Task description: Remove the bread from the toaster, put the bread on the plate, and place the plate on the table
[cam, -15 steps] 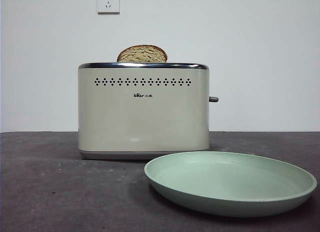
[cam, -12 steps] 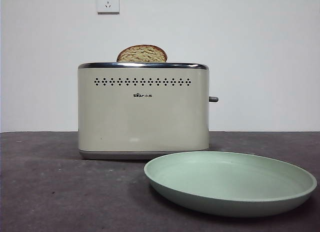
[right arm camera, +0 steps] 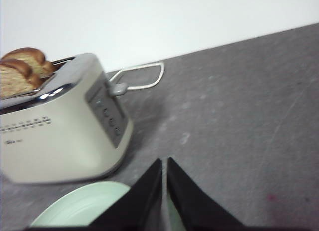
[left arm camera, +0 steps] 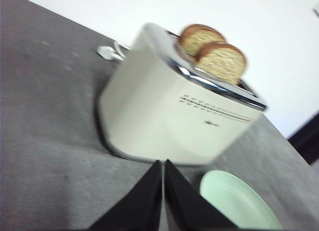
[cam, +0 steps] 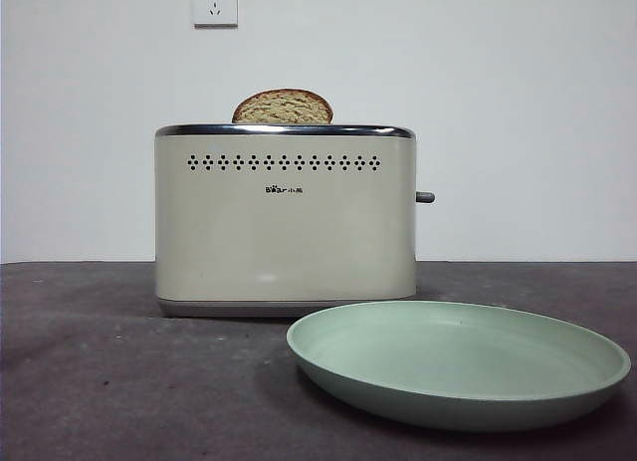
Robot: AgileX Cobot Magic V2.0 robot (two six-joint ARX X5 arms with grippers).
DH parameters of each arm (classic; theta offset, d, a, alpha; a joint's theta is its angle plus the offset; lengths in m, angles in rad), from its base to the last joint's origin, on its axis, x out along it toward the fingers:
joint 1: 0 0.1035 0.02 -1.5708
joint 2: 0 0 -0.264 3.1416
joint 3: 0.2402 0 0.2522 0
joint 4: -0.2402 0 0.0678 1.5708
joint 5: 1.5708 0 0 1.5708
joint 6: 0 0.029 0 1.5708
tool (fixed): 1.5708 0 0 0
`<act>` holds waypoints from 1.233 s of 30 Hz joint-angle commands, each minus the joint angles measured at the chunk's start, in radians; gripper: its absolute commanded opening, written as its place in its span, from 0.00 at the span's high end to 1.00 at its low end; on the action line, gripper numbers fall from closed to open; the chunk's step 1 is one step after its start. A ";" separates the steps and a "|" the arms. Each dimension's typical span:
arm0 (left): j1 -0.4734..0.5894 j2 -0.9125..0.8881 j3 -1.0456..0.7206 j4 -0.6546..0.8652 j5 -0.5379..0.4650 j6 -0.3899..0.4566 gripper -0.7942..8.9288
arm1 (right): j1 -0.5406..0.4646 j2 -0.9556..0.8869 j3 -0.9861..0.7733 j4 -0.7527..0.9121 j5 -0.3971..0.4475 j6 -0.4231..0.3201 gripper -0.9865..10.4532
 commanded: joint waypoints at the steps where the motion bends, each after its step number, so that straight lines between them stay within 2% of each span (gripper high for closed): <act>1: 0.002 0.054 0.085 -0.039 0.042 0.071 0.91 | 0.008 0.082 0.090 -0.035 -0.038 -0.045 0.91; 5: 0.000 0.147 0.205 -0.149 0.096 0.166 0.91 | 0.027 0.225 0.227 -0.140 -0.103 -0.114 0.91; 7: -0.003 0.197 0.272 -0.210 0.122 0.214 0.91 | 0.045 0.300 0.299 -0.205 -0.125 -0.172 0.91; 13: -0.050 0.328 0.427 -0.350 0.164 0.314 0.91 | 0.126 0.473 0.457 -0.377 -0.179 -0.296 0.91; 19: -0.134 0.445 0.525 -0.491 0.169 0.403 0.91 | 0.222 0.569 0.512 -0.472 -0.175 -0.352 0.91; 26: -0.177 0.501 0.541 -0.496 0.167 0.408 0.90 | 0.268 0.591 0.512 -0.494 -0.105 -0.357 0.91; 29: -0.177 0.510 0.541 -0.495 0.166 0.408 0.80 | 0.268 0.590 0.512 -0.495 -0.101 -0.356 0.86; 33: -0.177 0.515 0.541 -0.492 0.166 0.404 0.53 | 0.268 0.591 0.512 -0.493 -0.094 -0.332 0.61; 35: -0.177 0.518 0.541 -0.492 0.166 0.404 0.46 | 0.268 0.599 0.512 -0.489 -0.087 -0.322 0.59; 37: -0.177 0.519 0.541 -0.492 0.166 0.404 0.46 | 0.268 0.612 0.512 -0.487 -0.084 -0.320 0.59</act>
